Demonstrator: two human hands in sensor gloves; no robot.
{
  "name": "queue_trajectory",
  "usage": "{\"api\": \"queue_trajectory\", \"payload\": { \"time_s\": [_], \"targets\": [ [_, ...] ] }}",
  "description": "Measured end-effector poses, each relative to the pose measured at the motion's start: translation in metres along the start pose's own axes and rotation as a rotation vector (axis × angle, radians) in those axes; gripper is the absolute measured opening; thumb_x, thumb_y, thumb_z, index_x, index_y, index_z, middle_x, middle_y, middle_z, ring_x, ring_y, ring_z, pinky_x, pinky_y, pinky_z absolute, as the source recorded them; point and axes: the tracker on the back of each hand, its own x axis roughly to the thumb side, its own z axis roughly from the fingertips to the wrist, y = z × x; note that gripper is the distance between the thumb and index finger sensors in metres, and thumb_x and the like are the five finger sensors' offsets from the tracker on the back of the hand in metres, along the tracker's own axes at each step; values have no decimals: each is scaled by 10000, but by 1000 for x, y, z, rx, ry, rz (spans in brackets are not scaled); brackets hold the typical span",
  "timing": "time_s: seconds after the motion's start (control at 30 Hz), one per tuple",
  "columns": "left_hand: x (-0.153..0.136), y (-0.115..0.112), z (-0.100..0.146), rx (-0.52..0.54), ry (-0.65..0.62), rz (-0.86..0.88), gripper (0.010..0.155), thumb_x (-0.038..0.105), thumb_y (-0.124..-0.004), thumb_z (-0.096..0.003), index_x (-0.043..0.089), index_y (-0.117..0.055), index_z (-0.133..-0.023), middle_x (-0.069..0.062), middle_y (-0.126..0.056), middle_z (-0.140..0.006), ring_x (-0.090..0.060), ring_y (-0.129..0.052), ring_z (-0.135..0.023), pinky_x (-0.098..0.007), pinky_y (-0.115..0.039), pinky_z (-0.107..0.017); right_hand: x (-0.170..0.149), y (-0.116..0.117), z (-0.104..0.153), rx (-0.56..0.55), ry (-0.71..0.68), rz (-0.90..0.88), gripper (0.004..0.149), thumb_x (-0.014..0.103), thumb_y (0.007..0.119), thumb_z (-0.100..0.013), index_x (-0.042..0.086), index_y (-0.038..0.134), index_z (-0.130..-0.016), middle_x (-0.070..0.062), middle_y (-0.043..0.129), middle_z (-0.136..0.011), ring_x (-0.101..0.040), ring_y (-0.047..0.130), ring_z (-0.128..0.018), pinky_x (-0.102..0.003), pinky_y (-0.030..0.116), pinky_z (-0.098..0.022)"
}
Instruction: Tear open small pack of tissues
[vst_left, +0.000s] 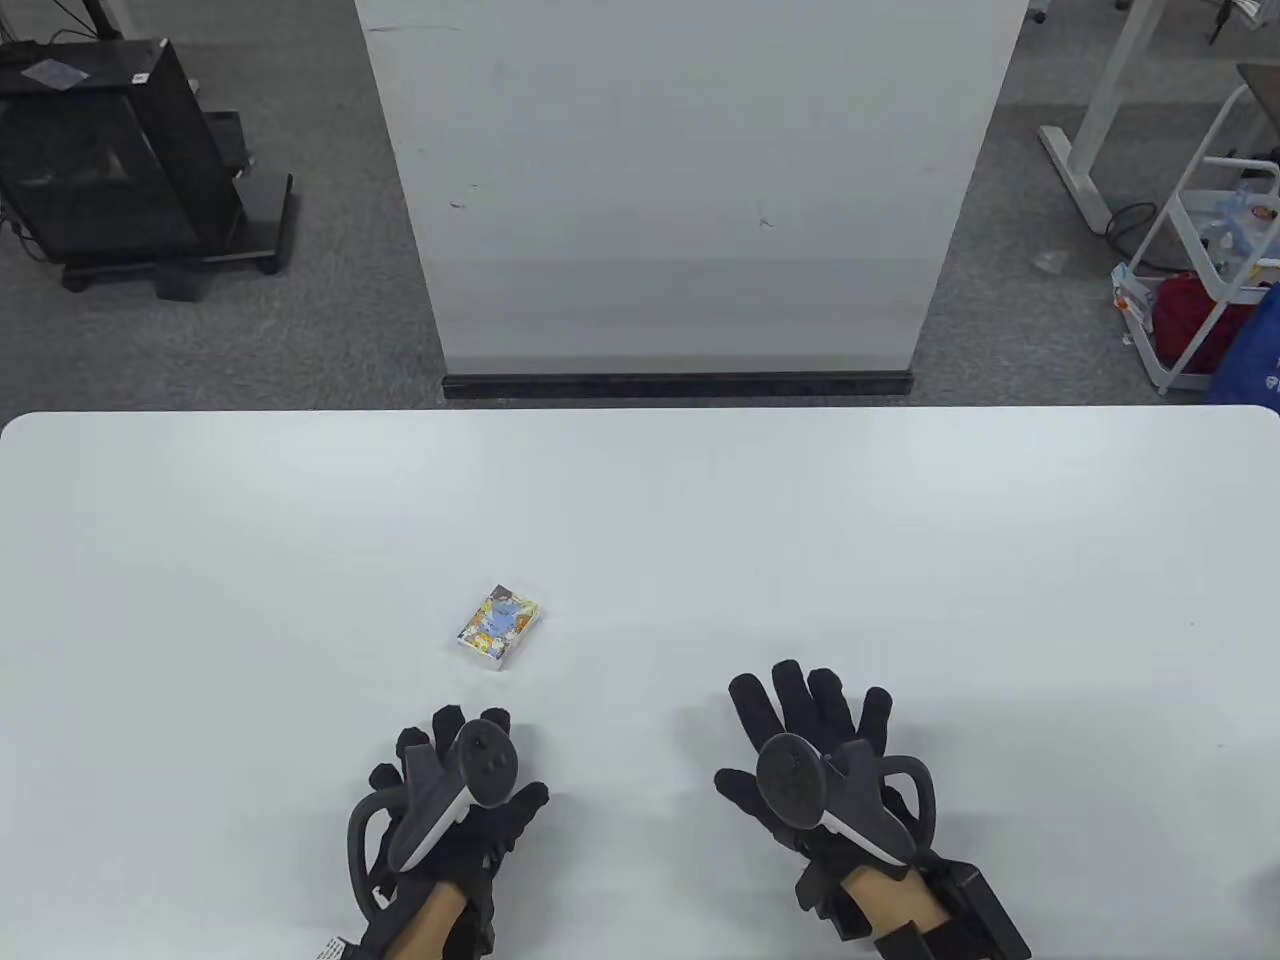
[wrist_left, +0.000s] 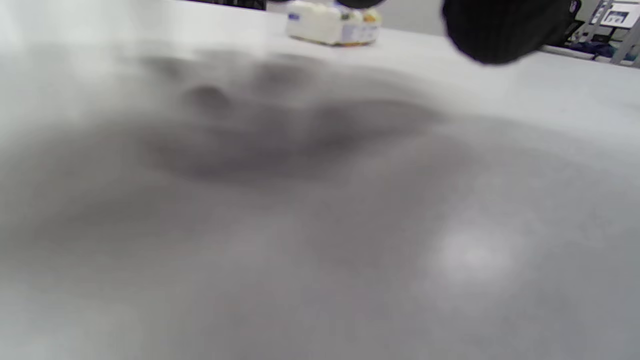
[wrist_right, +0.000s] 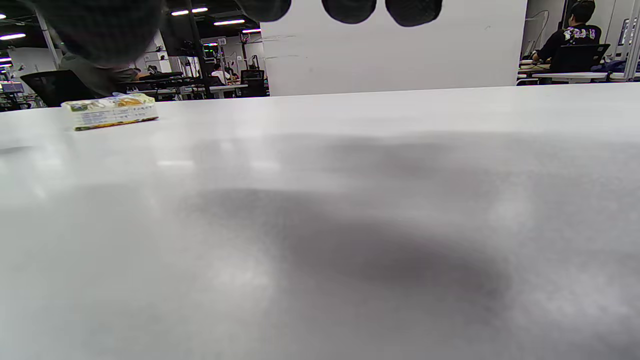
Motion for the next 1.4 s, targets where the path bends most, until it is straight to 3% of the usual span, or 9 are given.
{"api": "queue_trajectory", "payload": {
  "time_s": [0.17, 0.27, 0.53, 0.77, 1.0, 1.17, 1.3, 1.4],
  "targets": [
    [0, 6, 1, 30, 9, 27, 797, 641, -664, -475, 377, -268, -1114, -117, -194, -1213, -536, -253, -1097, -729, -272, -754, 2, 0, 1, 9, -6, -1, 884, 701, 722, -445, 370, 398, -1198, -84, 364, -1262, -452, 407, -1136, -764, 266, -719],
    [6, 19, -5, 116, -6, 31, 811, 646, -684, -470, 370, -283, -1118, -120, -214, -1217, -537, -288, -1098, -724, -299, -758, 2, -4, 2, -9, -4, -18, 885, 699, 724, -444, 370, 398, -1198, -82, 367, -1262, -451, 409, -1136, -761, 261, -723],
    [32, 59, -45, 257, 27, 27, 870, 645, -757, -446, 342, -306, -1125, -106, -288, -1224, -521, -357, -1105, -716, -339, -765, 0, -4, 2, -18, 6, -5, 886, 699, 726, -442, 369, 400, -1197, -84, 377, -1260, -449, 425, -1133, -761, 265, -721],
    [33, 62, -90, 241, 192, 53, 909, 601, -818, -443, 321, -283, -1123, -88, -309, -1225, -503, -360, -1115, -714, -336, -775, 1, -11, 1, -34, 22, -40, 886, 696, 732, -443, 371, 400, -1197, -82, 382, -1261, -448, 427, -1134, -761, 264, -724],
    [13, 55, -120, 127, 337, 92, 909, 563, -847, -452, 306, -291, -1122, -89, -332, -1222, -507, -361, -1114, -717, -327, -776, 0, -11, 0, -30, 28, -43, 878, 691, 736, -443, 363, 424, -1196, -74, 458, -1246, -439, 464, -1126, -757, 271, -726],
    [8, 48, -128, 29, 336, 84, 899, 537, -852, -465, 311, -280, -1120, -65, -356, -1222, -508, -348, -1118, -726, -304, -775, 0, -9, -1, -16, 30, -34, 870, 686, 737, -447, 359, 437, -1195, -77, 480, -1239, -436, 481, -1121, -759, 276, -724],
    [10, 46, -127, 75, 284, 99, 758, 466, -834, -497, 342, -393, -1102, -26, -531, -1180, -450, -502, -1096, -708, -339, -782, 0, -9, -1, -15, 30, -34, 862, 681, 740, -448, 358, 449, -1192, -75, 493, -1235, -435, 492, -1118, -756, 277, -726],
    [14, 46, -122, 114, 253, 87, 740, 444, -850, -492, 306, -448, -1098, -38, -597, -1138, -416, -587, -1055, -697, -376, -780, 0, -9, -1, -16, 31, -36, 858, 678, 742, -450, 357, 456, -1192, -73, 508, -1231, -430, 505, -1115, -756, 281, -725]
  ]
}}
